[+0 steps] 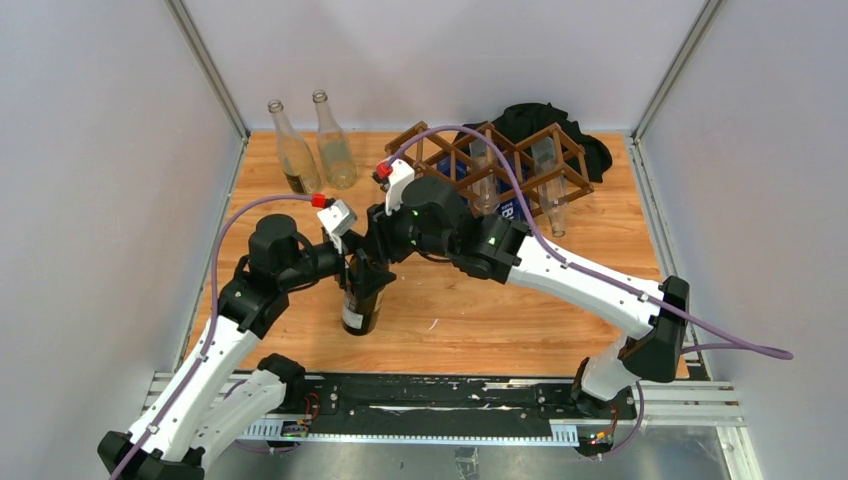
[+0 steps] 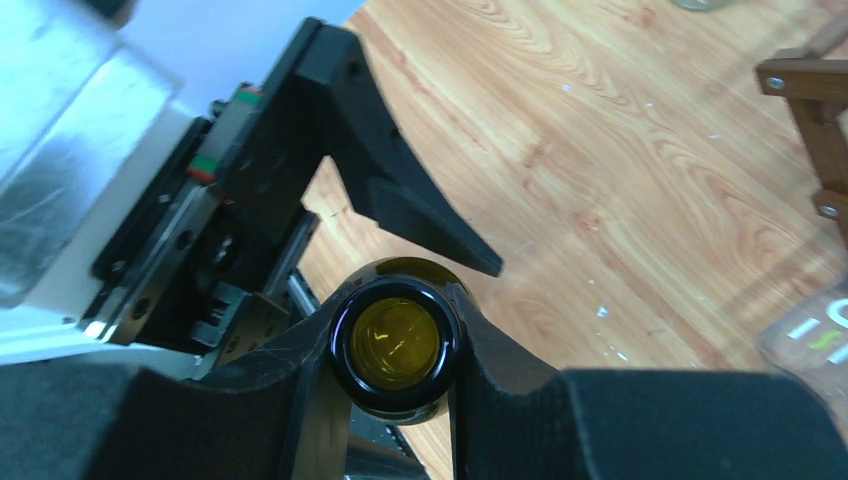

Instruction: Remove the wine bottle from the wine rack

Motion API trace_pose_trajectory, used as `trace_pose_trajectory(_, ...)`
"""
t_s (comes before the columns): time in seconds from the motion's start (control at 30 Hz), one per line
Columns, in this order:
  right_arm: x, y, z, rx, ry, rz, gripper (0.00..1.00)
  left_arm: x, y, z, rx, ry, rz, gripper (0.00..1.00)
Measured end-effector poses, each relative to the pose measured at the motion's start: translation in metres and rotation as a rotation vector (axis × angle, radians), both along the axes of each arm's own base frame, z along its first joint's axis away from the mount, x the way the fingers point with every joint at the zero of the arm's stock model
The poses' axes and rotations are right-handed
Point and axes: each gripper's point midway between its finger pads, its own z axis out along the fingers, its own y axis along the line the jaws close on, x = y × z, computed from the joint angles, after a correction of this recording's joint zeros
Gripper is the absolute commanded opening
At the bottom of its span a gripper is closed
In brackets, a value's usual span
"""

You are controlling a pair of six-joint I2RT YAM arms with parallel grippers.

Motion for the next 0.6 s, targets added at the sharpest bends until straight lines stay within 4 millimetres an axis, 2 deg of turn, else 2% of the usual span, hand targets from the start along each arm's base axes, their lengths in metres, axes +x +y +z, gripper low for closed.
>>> trace_pose_trajectory(0.1, -0.010, 0.008, 0.002, 0.019, -0.002, 0.037, 0.00, -0.003, -0.002, 0.003, -0.017, 0.006, -0.010, 0.95)
trace_pose_trajectory(0.2, -0.015, 0.012, 0.006, 0.036, -0.007, 0.057, 0.00, -0.007, -0.003, 0.006, -0.028, 0.007, -0.024, 0.84)
trace_pose_trajectory(0.3, -0.018, 0.011, 0.012, 0.050, -0.016, 0.066, 0.00, -0.011, -0.003, 0.009, -0.040, -0.002, -0.037, 0.57)
trace_pose_trajectory(0.33, -0.019, 0.010, 0.013, 0.051, -0.018, 0.069, 0.00, -0.012, -0.004, 0.011, -0.046, -0.005, -0.041, 0.42)
trace_pose_trajectory(0.37, -0.019, 0.010, 0.013, 0.051, -0.019, 0.069, 0.02, -0.012, -0.004, 0.012, -0.048, -0.012, -0.043, 0.21)
trace_pose_trajectory(0.43, -0.020, 0.009, 0.014, 0.054, -0.021, 0.070, 0.15, -0.014, -0.003, 0.013, -0.052, -0.014, -0.045, 0.03)
trace_pose_trajectory(0.47, -0.020, 0.009, 0.013, 0.054, -0.020, 0.070, 0.24, -0.014, -0.003, 0.012, -0.052, -0.015, -0.043, 0.00)
trace_pose_trajectory(0.53, -0.020, 0.009, 0.013, 0.055, -0.021, 0.070, 0.46, -0.014, -0.003, 0.012, -0.052, -0.015, -0.042, 0.00)
trace_pose_trajectory(0.6, -0.021, 0.008, 0.013, 0.062, -0.026, 0.069, 0.61, -0.013, -0.003, 0.013, -0.052, -0.018, -0.040, 0.00)
